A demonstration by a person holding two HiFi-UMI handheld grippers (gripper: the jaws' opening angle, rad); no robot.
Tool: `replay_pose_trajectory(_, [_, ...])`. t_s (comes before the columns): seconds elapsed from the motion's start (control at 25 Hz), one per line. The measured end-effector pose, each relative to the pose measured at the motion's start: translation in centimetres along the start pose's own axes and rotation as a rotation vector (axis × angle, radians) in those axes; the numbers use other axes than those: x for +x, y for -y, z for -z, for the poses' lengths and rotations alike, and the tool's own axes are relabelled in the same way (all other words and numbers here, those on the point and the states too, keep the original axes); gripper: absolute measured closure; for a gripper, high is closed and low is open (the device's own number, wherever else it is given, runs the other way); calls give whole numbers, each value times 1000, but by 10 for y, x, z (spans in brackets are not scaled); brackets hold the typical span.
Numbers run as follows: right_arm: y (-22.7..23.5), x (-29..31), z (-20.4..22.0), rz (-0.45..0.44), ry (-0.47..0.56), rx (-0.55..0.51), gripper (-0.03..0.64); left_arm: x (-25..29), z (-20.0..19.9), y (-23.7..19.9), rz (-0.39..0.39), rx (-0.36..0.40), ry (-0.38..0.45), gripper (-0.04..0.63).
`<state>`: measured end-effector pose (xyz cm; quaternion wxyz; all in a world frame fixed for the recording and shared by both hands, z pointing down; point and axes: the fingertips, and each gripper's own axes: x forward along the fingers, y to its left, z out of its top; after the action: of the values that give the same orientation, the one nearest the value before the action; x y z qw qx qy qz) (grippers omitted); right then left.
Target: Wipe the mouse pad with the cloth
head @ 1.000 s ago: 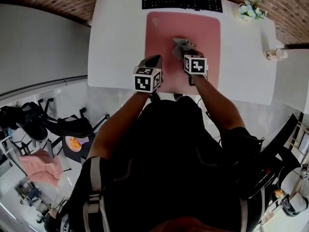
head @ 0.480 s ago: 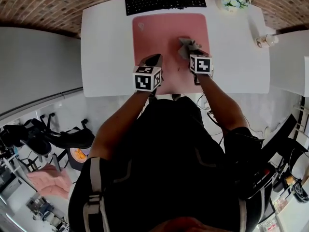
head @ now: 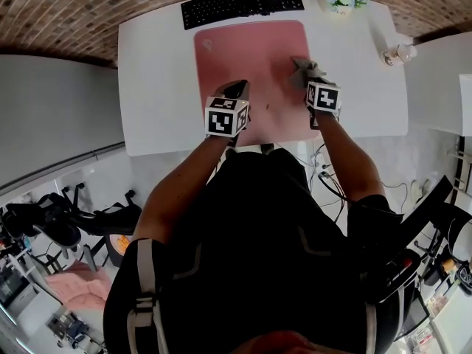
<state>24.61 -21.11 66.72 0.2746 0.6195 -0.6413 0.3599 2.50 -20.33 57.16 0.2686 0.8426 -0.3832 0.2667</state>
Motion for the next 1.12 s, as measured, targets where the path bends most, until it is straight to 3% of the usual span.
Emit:
replay_pose_trajectory(0.16, [10, -13, -8, 10, 20, -18, 583, -4, -3, -6, -13, -13, 18, 592])
replay_pose_trajectory(0.28, [-12, -23, -27, -51, 53, -44, 583, -11, -4, -16, -37, -50, 30, 592])
replay_pose_trajectory(0.4, [-56, -31, -48, -163, 83, -91, 584, -20, -6, -19, -54, -25, 40, 592])
replay_pose_trajectory(0.52, [-103, -37, -67, -237, 115, -161, 583, -30, -5, -32, -79, -73, 62, 592])
replay_pose_trajectory(0.68, [-173, -36, -85, -347, 139, -208, 584, -52, 1, -63, -161, -83, 68, 592])
replay_pose_trajectory(1.12, [-333, 19, -76, -552, 50, -306, 584, -94, 23, -141, -334, -243, 64, 592])
